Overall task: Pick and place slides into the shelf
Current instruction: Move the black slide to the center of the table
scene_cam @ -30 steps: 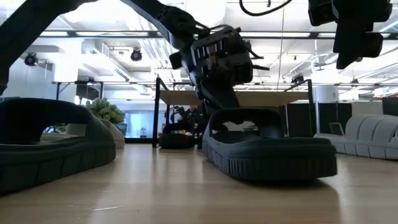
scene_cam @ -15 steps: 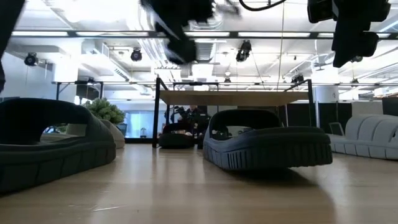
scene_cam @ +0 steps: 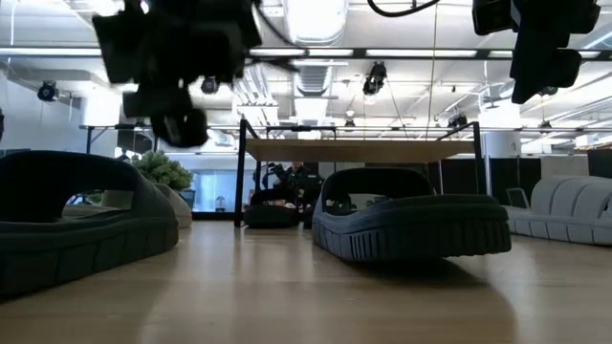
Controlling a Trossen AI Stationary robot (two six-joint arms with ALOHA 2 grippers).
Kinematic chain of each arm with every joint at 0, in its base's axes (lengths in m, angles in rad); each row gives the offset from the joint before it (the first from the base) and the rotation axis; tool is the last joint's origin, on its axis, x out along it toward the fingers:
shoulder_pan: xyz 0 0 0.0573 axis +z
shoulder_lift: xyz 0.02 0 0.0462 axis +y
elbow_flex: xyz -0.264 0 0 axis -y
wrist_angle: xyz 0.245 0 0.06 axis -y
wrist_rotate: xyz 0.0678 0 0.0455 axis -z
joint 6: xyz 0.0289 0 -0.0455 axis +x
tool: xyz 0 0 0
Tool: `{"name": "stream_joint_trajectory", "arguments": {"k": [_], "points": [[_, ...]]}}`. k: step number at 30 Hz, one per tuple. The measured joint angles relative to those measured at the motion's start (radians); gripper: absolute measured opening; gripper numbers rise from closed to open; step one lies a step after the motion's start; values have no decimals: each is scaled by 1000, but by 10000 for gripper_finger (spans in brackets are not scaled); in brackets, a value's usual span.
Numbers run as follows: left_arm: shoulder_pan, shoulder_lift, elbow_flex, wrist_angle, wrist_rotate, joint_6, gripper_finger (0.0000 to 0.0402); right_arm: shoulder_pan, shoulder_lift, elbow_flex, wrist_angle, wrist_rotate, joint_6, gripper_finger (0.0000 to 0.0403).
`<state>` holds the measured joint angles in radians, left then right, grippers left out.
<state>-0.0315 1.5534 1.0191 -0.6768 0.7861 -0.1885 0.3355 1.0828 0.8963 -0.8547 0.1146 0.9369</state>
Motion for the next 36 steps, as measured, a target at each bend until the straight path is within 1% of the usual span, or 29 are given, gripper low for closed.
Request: {"name": "stream_joint_trajectory", "arguments": {"k": [3,6,11,17,20,24,26,28,32,36], "points": [[4,0,-75,74,10,-15,100,0,0,0,0,0,10,187],[4,-5,-105,111,7,-15,100,0,0,0,0,-1,13,187],[5,-5,-128,131,-80,-15,100,0,0,-1,1,0,13,187],[6,-4,-171,159,-146,3,103,0,0,-1,3,7,17,187],[6,-3,-181,172,-169,11,117,0,0,-1,4,18,20,187],[6,-3,-184,176,-222,12,150,0,0,-1,4,28,19,187],[6,-3,-185,177,-203,11,166,0,0,-1,4,39,19,187],[6,-3,-187,177,-150,12,177,0,0,-1,4,45,17,187],[6,-3,-206,187,-63,12,182,0,0,-1,4,45,17,187],[6,-2,-235,213,-60,12,182,0,0,-1,5,45,24,187]]}}
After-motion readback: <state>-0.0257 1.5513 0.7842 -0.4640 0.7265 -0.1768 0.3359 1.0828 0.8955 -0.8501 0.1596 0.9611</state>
